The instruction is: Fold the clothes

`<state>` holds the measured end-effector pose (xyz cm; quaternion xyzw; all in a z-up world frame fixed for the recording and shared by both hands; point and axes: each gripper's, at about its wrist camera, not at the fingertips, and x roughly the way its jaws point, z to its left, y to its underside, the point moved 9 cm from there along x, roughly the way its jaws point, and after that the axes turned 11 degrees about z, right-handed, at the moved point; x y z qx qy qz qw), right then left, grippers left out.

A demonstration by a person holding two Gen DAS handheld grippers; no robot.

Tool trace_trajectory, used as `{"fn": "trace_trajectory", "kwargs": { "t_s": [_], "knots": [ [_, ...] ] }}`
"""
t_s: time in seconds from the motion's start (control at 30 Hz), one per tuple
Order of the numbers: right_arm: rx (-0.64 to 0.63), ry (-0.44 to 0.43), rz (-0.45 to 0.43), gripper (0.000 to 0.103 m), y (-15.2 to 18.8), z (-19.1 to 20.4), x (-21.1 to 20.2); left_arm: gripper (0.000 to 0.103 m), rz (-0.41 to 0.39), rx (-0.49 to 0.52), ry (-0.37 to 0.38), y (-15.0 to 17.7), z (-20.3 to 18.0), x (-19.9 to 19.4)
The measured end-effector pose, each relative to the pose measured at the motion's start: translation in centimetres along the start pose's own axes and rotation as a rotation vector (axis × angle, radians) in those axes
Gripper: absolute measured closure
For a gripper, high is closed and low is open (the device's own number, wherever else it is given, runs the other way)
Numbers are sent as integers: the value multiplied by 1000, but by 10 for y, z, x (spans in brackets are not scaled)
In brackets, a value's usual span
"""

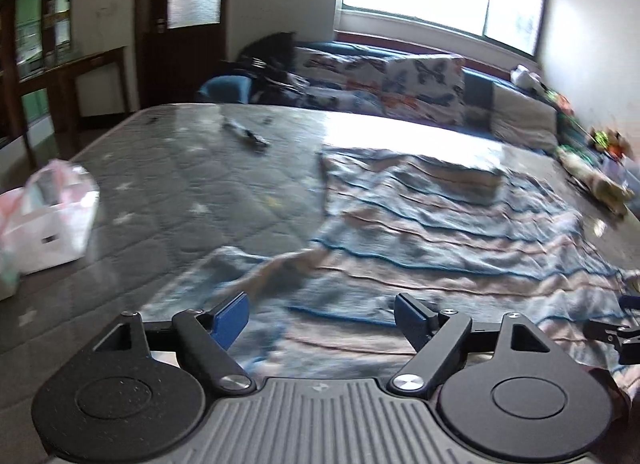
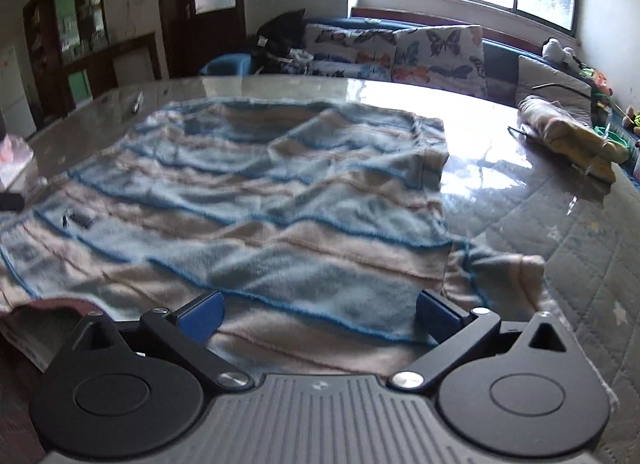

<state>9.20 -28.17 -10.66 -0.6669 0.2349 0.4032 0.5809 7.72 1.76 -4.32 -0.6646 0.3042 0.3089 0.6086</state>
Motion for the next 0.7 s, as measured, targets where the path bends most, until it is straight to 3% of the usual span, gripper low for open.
{"fn": "trace_trajectory", "kwargs": {
  "t_s": [0.27, 0.37, 0.7],
  "knots": [
    [-32, -30, -7, 0, 11, -2, -11, 20, 52, 129, 32, 19, -38, 21],
    [-64, -50, -15, 0, 19, -4, -18, 15, 51, 153, 34, 26, -39, 18],
    [-95, -67, -9, 0, 33, -1, -34, 13, 45, 217, 44, 47, -37, 6]
  ]
}}
